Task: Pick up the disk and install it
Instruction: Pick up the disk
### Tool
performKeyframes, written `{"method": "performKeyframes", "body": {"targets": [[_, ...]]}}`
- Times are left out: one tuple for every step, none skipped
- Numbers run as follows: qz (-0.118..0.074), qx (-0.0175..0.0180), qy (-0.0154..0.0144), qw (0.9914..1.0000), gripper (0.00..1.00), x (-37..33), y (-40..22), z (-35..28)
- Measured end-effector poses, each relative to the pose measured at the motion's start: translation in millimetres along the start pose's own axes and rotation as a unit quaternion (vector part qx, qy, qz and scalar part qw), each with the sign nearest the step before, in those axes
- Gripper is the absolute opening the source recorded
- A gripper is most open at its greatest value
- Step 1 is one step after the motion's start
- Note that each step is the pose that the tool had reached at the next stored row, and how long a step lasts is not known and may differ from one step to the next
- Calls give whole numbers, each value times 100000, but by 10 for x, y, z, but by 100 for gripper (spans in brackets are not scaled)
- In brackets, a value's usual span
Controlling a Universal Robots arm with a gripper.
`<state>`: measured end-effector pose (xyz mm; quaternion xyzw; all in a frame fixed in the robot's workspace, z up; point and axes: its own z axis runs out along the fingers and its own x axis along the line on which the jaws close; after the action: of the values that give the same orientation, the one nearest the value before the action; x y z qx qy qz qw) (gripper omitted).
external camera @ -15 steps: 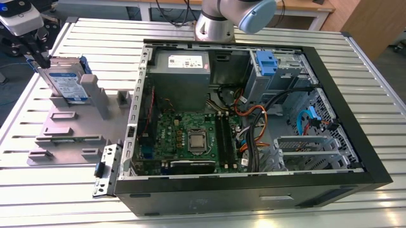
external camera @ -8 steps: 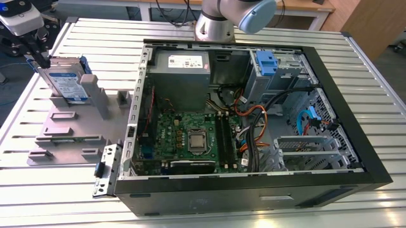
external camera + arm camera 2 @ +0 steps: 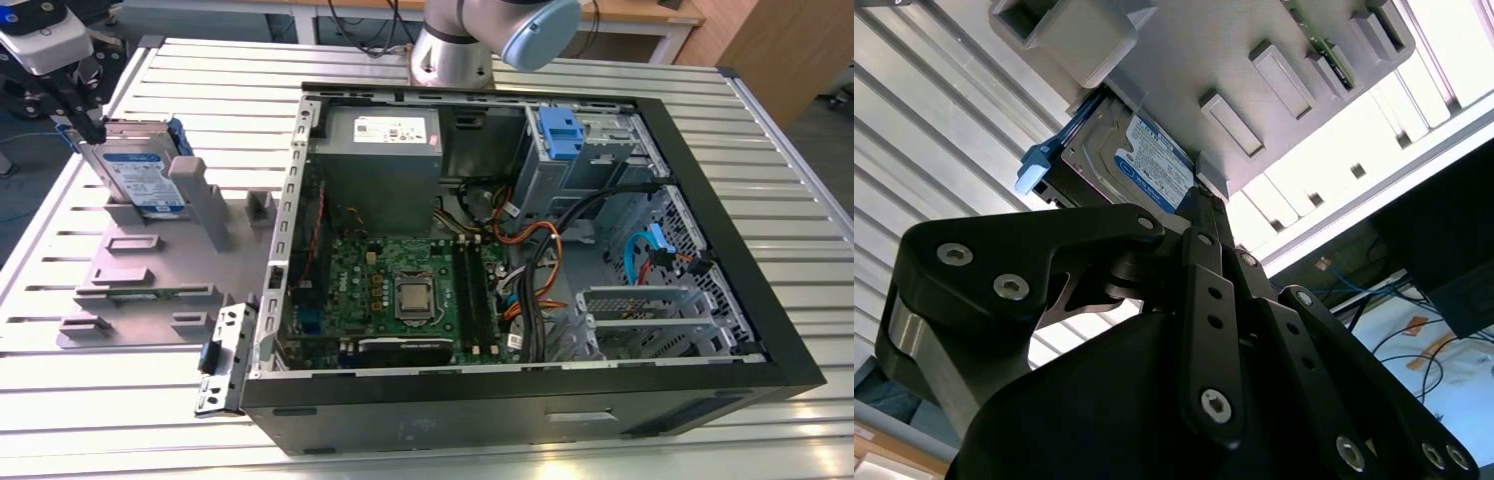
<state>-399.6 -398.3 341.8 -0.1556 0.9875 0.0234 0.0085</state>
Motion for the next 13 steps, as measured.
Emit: {"method": "performKeyframes", "body": {"targets": [[-36, 2, 0, 100000, 11, 0, 0, 0], [-69, 0, 2, 100000, 11, 0, 0, 0], [-101, -1, 2, 100000, 11, 0, 0, 0], [-137, -2, 3, 100000, 11, 0, 0, 0], [-169, -3, 7, 100000, 11, 0, 0, 0], [-202, -2, 9, 100000, 11, 0, 0, 0], [-237, -3, 9, 100000, 11, 0, 0, 0], [-271, -3, 15, 100000, 11, 0, 0, 0], [-308, -5, 14, 100000, 11, 0, 0, 0], [-342, -7, 13, 99999, 11, 0, 0, 0], [-378, -7, 14, 99999, 11, 0, 0, 0], [-411, -8, 17, 99999, 11, 0, 0, 0], [-443, -10, 20, 99999, 11, 0, 0, 0]]}}
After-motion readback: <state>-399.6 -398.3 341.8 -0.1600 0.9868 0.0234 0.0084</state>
